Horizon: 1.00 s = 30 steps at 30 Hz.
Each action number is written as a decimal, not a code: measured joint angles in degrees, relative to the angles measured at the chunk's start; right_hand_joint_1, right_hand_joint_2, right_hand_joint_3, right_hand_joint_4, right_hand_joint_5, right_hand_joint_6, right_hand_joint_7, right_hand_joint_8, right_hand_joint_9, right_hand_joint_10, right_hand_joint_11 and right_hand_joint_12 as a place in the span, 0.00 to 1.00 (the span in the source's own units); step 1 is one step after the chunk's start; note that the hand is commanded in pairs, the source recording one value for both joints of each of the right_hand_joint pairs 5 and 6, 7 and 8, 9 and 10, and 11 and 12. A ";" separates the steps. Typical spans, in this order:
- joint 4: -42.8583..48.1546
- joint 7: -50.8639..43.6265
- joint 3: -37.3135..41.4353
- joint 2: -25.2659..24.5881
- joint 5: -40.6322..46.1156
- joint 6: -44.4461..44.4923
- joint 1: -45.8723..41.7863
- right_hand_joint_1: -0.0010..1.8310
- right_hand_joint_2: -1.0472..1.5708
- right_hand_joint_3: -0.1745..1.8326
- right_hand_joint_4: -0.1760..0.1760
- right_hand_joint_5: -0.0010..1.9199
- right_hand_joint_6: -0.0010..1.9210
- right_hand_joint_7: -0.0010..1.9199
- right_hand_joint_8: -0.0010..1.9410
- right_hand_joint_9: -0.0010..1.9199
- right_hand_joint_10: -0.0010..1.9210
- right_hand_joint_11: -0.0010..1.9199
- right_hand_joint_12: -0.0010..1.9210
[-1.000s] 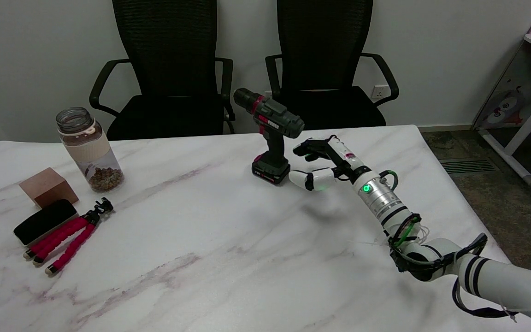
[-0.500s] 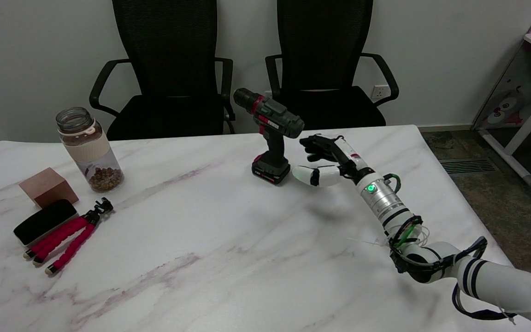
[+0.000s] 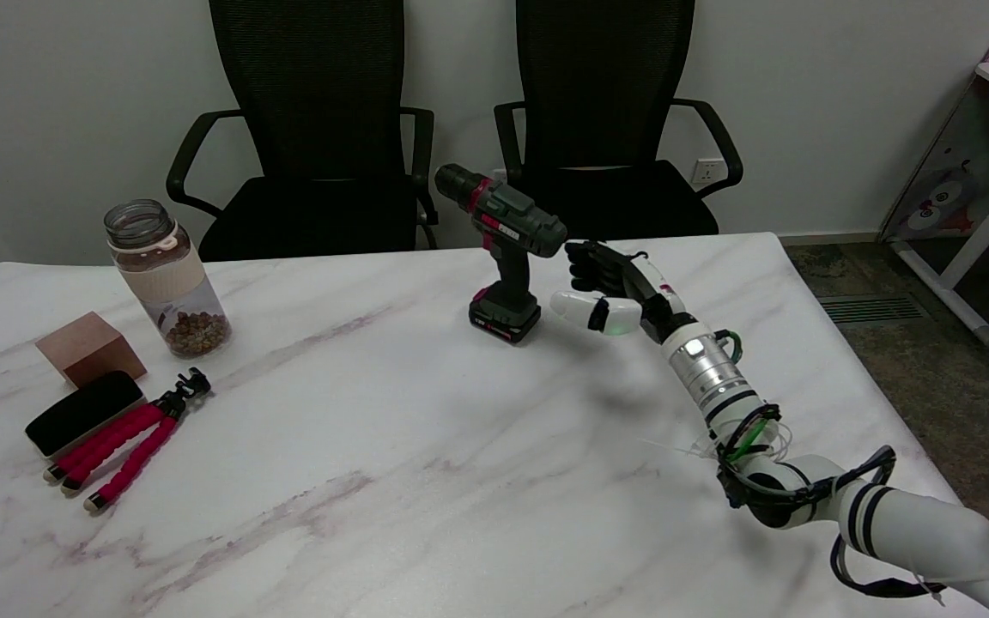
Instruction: Pick up the power screwdriver.
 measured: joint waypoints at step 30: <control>11.39 11.88 -2.99 -9.58 1.08 -3.48 5.69 0.45 0.33 0.32 0.60 0.04 0.04 0.04 0.04 0.17 0.17 0.17 0.17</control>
